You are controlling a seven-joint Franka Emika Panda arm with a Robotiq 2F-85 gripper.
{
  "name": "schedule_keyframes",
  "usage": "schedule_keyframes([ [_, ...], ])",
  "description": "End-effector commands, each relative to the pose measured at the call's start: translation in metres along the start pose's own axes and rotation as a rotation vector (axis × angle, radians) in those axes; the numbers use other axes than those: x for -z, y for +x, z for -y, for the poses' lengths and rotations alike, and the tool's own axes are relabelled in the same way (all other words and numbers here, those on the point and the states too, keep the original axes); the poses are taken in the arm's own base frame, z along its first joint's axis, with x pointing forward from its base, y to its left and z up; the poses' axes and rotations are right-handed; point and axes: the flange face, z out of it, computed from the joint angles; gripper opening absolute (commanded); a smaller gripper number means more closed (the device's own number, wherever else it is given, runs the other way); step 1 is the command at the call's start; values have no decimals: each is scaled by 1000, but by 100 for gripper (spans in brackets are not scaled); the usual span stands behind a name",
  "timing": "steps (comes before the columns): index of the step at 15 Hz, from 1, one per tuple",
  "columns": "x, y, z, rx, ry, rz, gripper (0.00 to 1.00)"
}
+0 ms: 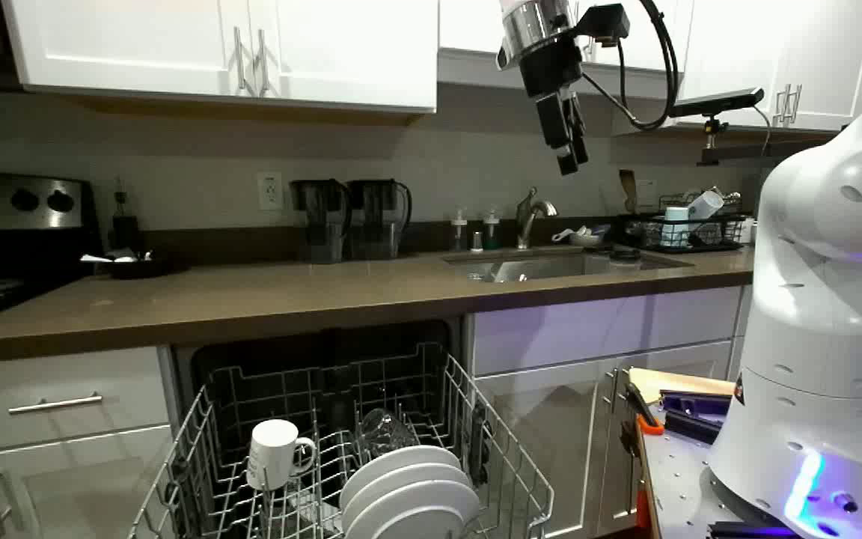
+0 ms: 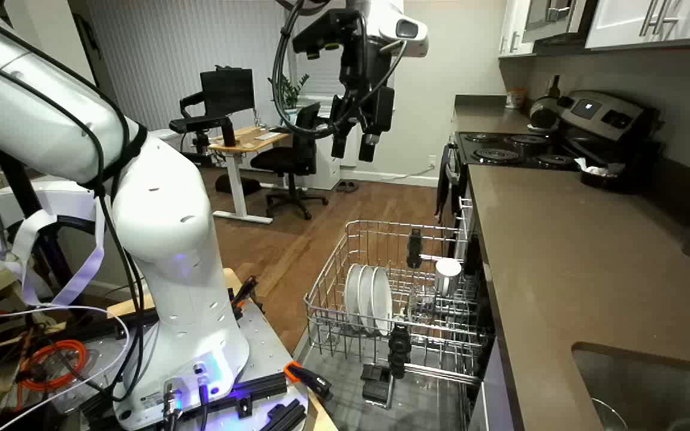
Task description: Move the glass jar to the left side of the dishwasher
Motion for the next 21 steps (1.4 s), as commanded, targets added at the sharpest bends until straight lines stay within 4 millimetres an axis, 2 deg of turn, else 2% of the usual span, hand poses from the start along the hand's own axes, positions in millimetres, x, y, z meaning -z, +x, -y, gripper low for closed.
schedule_keyframes([
  [1, 0, 0, 0, 0, 0, 1, 100],
  [8, 0, 0, 0, 0, 0, 1, 100],
  [11, -1, 10, 21, 50, 7, -28, 100],
  [15, -1, 30, 62, 146, 26, -86, 100],
  [19, 0, 57, 101, 252, 37, -170, 100],
  [21, -3, 77, 119, 277, 15, -212, 100],
])
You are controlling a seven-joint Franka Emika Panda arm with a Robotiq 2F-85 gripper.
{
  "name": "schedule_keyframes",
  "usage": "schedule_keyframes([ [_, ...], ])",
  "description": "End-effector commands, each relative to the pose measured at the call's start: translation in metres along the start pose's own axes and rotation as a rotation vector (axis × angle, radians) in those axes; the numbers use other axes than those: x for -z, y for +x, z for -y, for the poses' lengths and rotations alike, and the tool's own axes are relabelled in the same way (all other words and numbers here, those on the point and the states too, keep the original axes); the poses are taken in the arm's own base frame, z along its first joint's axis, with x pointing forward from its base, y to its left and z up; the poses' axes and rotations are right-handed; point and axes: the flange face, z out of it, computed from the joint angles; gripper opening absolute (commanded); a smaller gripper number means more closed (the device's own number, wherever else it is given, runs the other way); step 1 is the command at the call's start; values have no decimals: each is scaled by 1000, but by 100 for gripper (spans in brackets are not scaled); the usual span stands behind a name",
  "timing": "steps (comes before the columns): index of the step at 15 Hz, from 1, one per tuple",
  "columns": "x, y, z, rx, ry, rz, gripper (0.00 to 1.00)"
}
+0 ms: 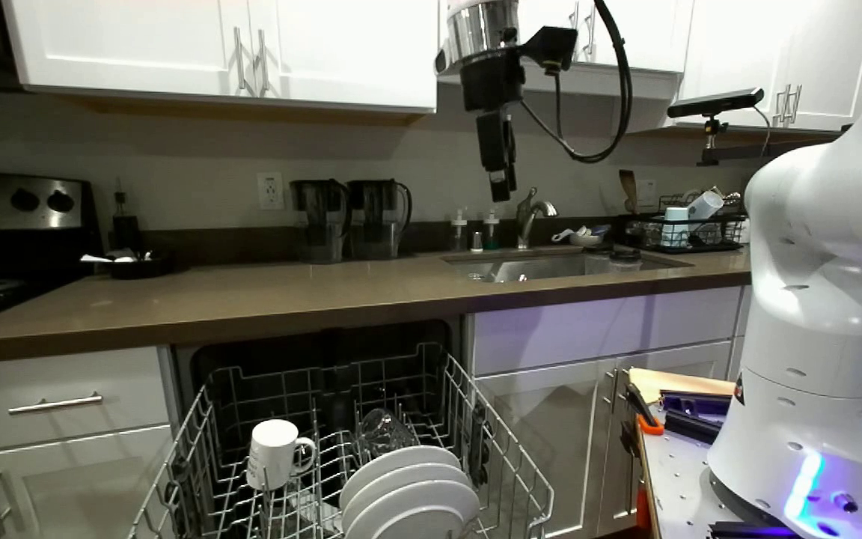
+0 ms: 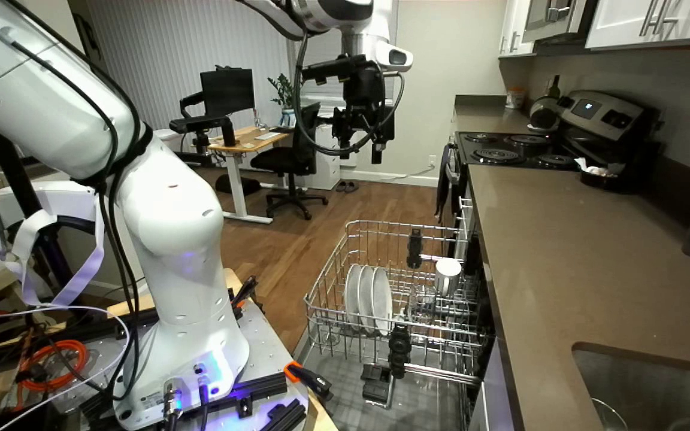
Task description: Move the glass jar to the left side of the dishwasher
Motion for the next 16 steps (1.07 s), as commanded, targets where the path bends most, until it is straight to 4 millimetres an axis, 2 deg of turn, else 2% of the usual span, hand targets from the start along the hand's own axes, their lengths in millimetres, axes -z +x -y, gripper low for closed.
schedule_keyframes([
  [1, -15, 41, 21, 44, -36, -43, 100],
  [10, -85, 120, 78, -118, -150, 55, 100],
  [13, -107, 146, 88, -183, -178, 52, 100],
  [16, -120, 169, 90, -205, -203, 58, 100],
])
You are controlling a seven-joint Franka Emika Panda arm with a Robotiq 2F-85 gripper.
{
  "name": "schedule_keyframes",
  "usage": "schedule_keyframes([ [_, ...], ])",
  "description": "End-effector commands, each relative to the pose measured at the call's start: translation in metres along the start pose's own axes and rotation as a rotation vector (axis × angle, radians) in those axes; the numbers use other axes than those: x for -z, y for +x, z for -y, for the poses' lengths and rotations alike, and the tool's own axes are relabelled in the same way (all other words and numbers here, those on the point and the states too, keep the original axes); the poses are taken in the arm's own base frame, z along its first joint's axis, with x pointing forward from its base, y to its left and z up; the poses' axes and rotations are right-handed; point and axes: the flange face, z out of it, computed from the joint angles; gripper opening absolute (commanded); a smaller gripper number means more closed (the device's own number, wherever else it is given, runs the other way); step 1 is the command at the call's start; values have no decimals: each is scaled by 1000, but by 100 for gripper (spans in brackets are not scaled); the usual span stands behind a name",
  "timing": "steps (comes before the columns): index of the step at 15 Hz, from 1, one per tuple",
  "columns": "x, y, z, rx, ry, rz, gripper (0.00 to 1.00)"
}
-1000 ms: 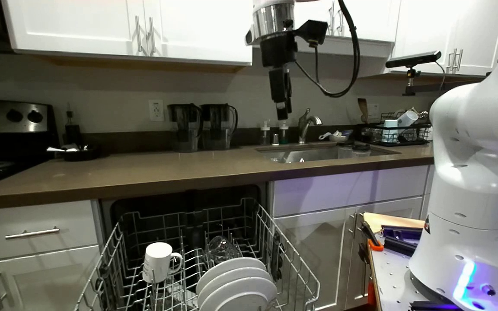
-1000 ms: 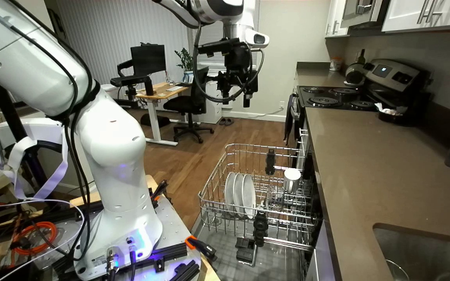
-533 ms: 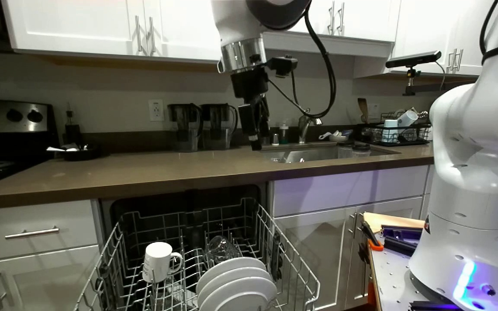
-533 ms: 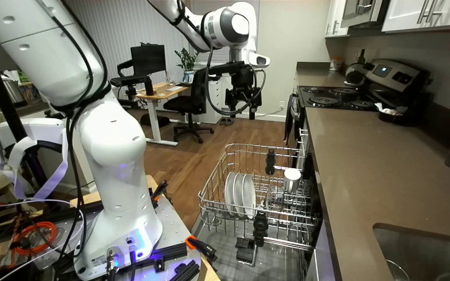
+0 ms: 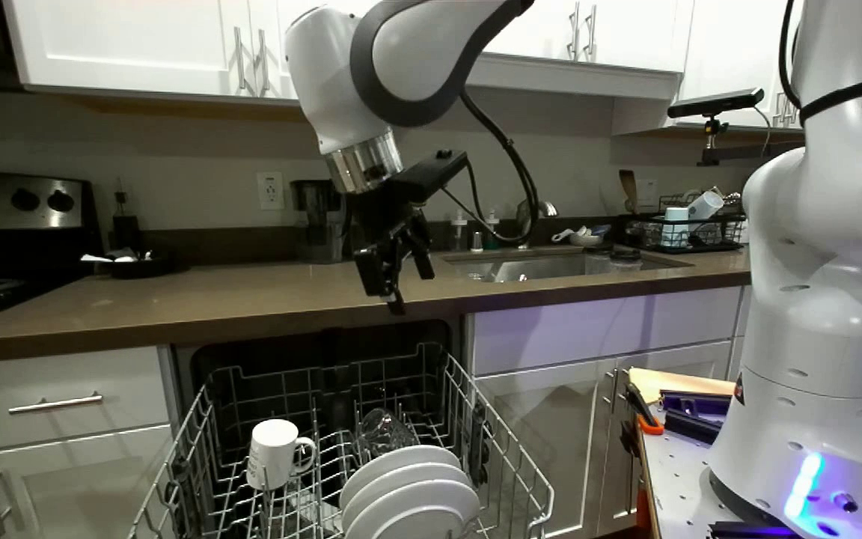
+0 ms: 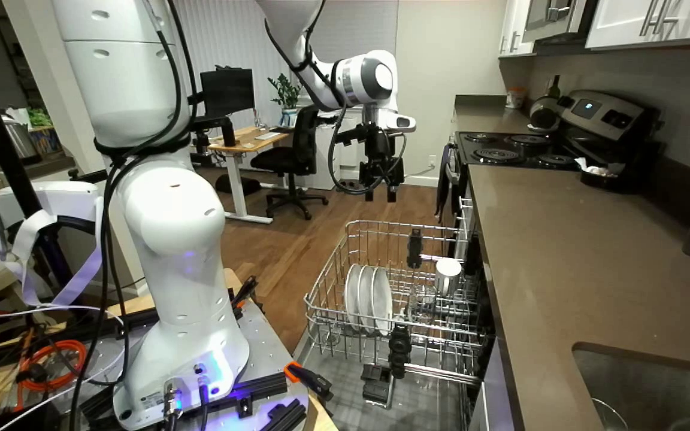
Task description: Move the glass jar to the left side of the dishwasher
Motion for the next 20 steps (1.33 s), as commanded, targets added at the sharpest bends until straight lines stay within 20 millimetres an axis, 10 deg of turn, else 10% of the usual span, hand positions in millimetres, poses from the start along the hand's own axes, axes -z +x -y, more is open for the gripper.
schedule_keyframes([
  [1, -4, 7, 3, -6, -6, 5, 100],
  [10, -17, 33, 24, -48, -26, -1, 100],
  [20, -61, 128, 36, -325, -179, -140, 100],
])
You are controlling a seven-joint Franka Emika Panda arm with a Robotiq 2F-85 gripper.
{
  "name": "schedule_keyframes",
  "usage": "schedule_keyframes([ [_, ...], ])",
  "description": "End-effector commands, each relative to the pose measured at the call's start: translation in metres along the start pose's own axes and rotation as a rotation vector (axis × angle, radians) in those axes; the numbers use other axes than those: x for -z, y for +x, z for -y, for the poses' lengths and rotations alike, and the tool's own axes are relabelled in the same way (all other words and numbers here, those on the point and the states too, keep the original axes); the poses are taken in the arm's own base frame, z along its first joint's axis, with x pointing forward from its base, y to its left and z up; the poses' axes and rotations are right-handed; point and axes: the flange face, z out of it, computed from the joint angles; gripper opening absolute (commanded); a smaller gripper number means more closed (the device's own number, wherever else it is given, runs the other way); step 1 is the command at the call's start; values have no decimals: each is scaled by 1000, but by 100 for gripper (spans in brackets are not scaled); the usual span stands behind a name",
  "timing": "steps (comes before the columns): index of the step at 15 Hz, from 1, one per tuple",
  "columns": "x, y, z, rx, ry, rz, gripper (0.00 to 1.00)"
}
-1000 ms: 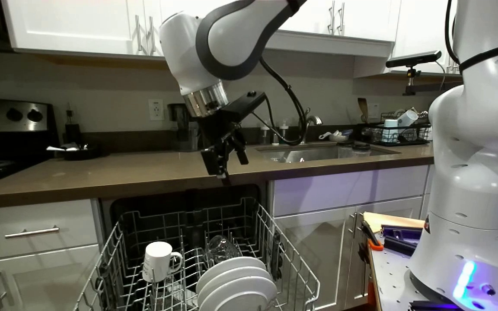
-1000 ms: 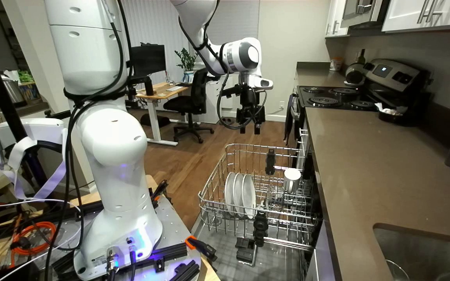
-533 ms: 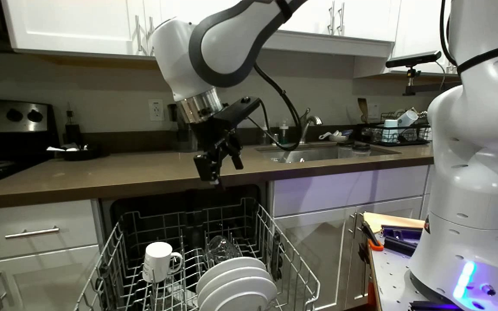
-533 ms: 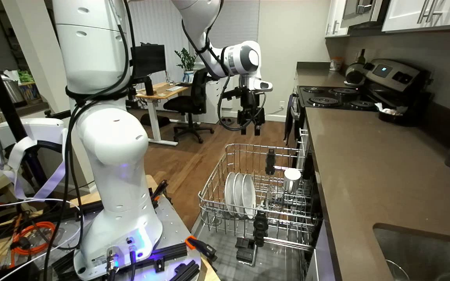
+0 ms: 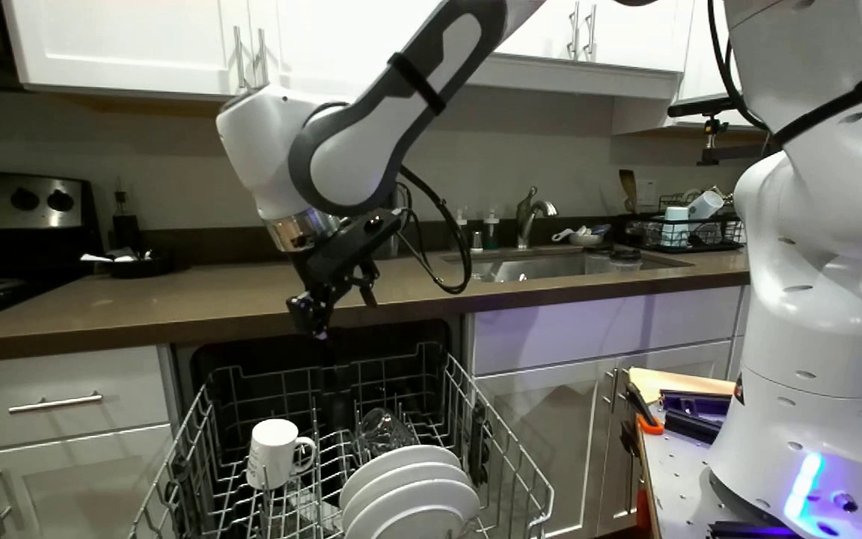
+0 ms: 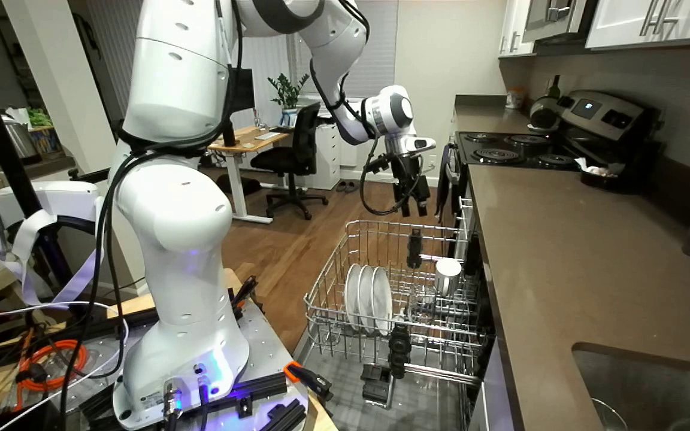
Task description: Move the glass jar to the left side of the dishwasher
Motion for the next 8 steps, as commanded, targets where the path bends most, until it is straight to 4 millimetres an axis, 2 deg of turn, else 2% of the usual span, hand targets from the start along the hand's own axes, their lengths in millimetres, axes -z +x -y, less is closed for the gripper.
schedule_keyframes([
  [1, -27, 24, 9, -124, -94, 11, 100],
  [4, -56, 30, 16, -192, -117, 64, 100],
  [7, -84, 27, 29, -210, -110, 115, 100],
  [8, -86, 25, 31, -205, -105, 121, 100],
])
